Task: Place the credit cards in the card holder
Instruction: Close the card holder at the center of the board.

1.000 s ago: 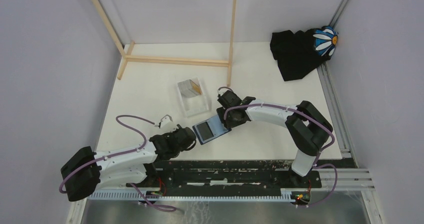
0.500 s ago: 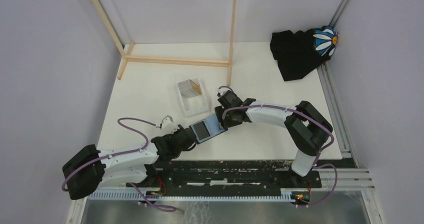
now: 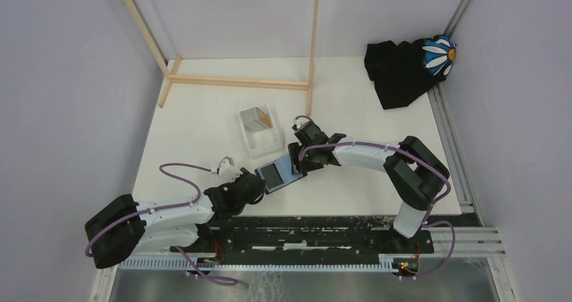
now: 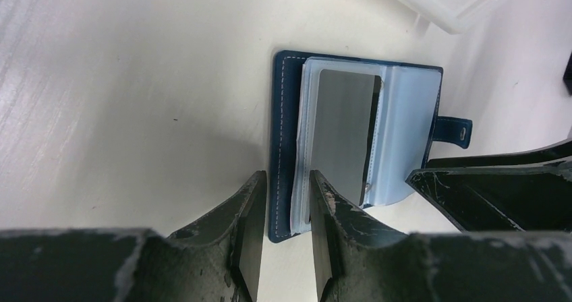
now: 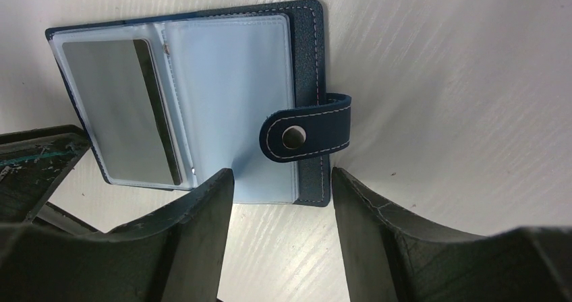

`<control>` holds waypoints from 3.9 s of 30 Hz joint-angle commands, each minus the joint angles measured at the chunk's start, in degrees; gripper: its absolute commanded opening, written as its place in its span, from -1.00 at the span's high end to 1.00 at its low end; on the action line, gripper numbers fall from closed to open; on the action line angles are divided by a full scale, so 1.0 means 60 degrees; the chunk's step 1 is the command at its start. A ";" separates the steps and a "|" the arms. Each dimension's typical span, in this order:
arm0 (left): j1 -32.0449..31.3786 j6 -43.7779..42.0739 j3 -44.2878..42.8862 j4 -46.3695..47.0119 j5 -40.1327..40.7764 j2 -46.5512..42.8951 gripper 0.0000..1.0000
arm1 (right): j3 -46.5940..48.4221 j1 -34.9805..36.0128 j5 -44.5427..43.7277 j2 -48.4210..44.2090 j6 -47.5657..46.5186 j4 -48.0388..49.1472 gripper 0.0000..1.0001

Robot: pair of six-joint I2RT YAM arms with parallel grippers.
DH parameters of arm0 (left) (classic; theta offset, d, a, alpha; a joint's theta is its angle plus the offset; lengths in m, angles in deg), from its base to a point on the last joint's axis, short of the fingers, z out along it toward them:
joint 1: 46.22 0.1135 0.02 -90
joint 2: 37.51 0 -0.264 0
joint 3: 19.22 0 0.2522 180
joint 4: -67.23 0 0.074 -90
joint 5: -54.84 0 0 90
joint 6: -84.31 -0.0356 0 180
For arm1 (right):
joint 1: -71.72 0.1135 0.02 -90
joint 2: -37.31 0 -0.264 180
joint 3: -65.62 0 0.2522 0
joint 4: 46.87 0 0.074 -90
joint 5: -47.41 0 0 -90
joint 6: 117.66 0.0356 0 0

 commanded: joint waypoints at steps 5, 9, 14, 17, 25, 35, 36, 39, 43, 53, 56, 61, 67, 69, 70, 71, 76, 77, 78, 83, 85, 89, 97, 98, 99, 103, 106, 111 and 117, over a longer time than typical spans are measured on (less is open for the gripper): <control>-0.0027 0.0179 0.0414 0.0752 -0.0080 0.0423 0.23 | -0.0294 0.0054 0.0319 0.0384 0.0065 -0.0560 -0.23; -0.0036 0.0100 0.0361 0.1089 0.0008 0.0458 0.23 | -0.0294 0.0055 0.0312 0.0372 -0.0011 -0.0613 -0.23; -0.0030 -0.0117 -0.0024 0.1135 0.0259 0.0472 0.23 | -0.0325 0.0055 0.0330 0.0342 -0.0085 -0.0657 -0.22; -0.0027 -0.0243 -0.0276 0.1110 0.0336 0.0450 0.24 | -0.0367 0.0056 0.0262 0.0265 -0.0147 -0.0678 -0.21; -0.0036 -0.0403 -0.0757 0.0865 0.0491 0.0094 0.25 | -0.0495 0.0055 0.0230 0.0209 -0.0149 -0.0665 -0.14; -0.0067 -0.0528 -0.1104 0.1071 0.0482 0.0067 0.25 | -0.0585 0.0062 0.0179 0.0239 -0.0068 -0.0658 0.02; -0.0094 -0.0559 -0.1130 0.1113 0.0498 0.0033 0.25 | -0.0607 0.0057 0.0166 0.0223 -0.0054 -0.0659 0.03; -0.0125 -0.0621 -0.1213 0.1169 0.0541 -0.0010 0.25 | -0.0645 0.0066 0.0155 0.0220 -0.0031 -0.0683 0.04; -0.0193 -0.0672 -0.1291 0.1239 0.0559 -0.0065 0.26 | -0.0667 0.0067 0.0147 0.0190 0.0020 -0.0687 0.06; -0.0296 -0.0882 -0.1461 0.1761 0.0469 0.0209 0.26 | -0.0658 0.0148 0.0232 0.0197 0.0137 -0.0687 0.08; -0.0301 -0.0948 -0.1546 0.2037 0.0329 0.0541 0.25 | -0.0642 0.0211 0.0272 0.0192 0.0145 -0.0711 0.08; -0.0290 -0.1032 -0.1630 0.2443 0.0209 0.0972 0.26 | -0.0644 0.0341 0.0323 0.0161 0.0155 -0.0745 0.08; -0.0293 -0.1040 -0.1696 0.2799 0.0082 0.1406 0.26 | -0.0770 0.0391 0.0323 0.0059 0.0217 -0.0717 0.08; -0.0295 -0.1039 -0.1691 0.2961 0.0026 0.1569 0.26 | -0.0825 0.0391 0.0299 0.0017 0.0218 -0.0709 0.08; -0.0291 -0.1027 -0.1707 0.3039 0.0000 0.1648 0.26 | -0.0844 0.0395 0.0274 0.0008 0.0205 -0.0723 0.08; -0.0279 -0.1046 -0.1756 0.3104 -0.0011 0.1747 0.26 | -0.0861 0.0385 0.0231 -0.0019 0.0191 -0.0737 0.07; -0.0290 -0.1136 -0.1999 0.3389 -0.0125 0.2273 0.26 | -0.0984 0.0384 -0.0474 -0.0352 0.0123 -0.1038 0.03; -0.0290 -0.1168 -0.2044 0.3460 -0.0129 0.2375 0.26 | -0.1003 0.0378 -0.0655 -0.0437 0.0113 -0.1137 0.02; -0.0290 -0.1199 -0.2086 0.3524 -0.0129 0.2477 0.25 | -0.1016 0.0366 -0.0834 -0.0541 0.0095 -0.1223 0.00; -0.0291 -0.1219 -0.2302 0.3736 -0.0419 0.2977 0.26 | -0.1109 0.0293 -0.1423 -0.0965 -0.0019 -0.1490 -0.05; -0.0292 -0.1200 -0.2392 0.3764 -0.0476 0.3152 0.25 | -0.1102 0.0278 -0.1607 -0.1088 -0.0090 -0.1595 -0.06; -0.0301 -0.1231 -0.2589 0.3779 -0.0510 0.3400 0.26 | -0.1168 0.0131 -0.1892 -0.1378 -0.0237 -0.1682 -0.08; -0.0294 -0.1333 -0.2900 0.3778 -0.0585 0.3838 0.26 | -0.1027 -0.0106 -0.2107 -0.1822 -0.0495 -0.1848 -0.08; -0.0291 -0.1324 -0.2918 0.3778 -0.0584 0.3887 0.26 | -0.0994 -0.0110 -0.2141 -0.1875 -0.0510 -0.1850 -0.09; -0.0290 -0.1330 -0.2937 0.3786 -0.0585 0.3902 0.26 | -0.0953 -0.0120 -0.2162 -0.1937 -0.0525 -0.1850 -0.09; -0.0303 -0.1322 -0.2895 0.3754 -0.0576 0.3893 0.26 | -0.0792 -0.0118 -0.2239 -0.2261 -0.0553 -0.1782 -0.10; -0.0290 -0.1263 -0.2743 0.3749 -0.0534 0.3739 0.26 | -0.0595 -0.0120 -0.2240 -0.2365 -0.0594 -0.1720 -0.11; -0.0293 -0.1135 -0.2469 0.3792 -0.0554 0.3572 0.16 | -0.0203 -0.0121 -0.2165 -0.2103 -0.0695 -0.1684 -0.16; -0.0280 -0.1144 -0.2387 0.3778 -0.0563 0.3502 0.03 | 0.0139 -0.0121 -0.2187 -0.1865 -0.0705 -0.1552 -0.20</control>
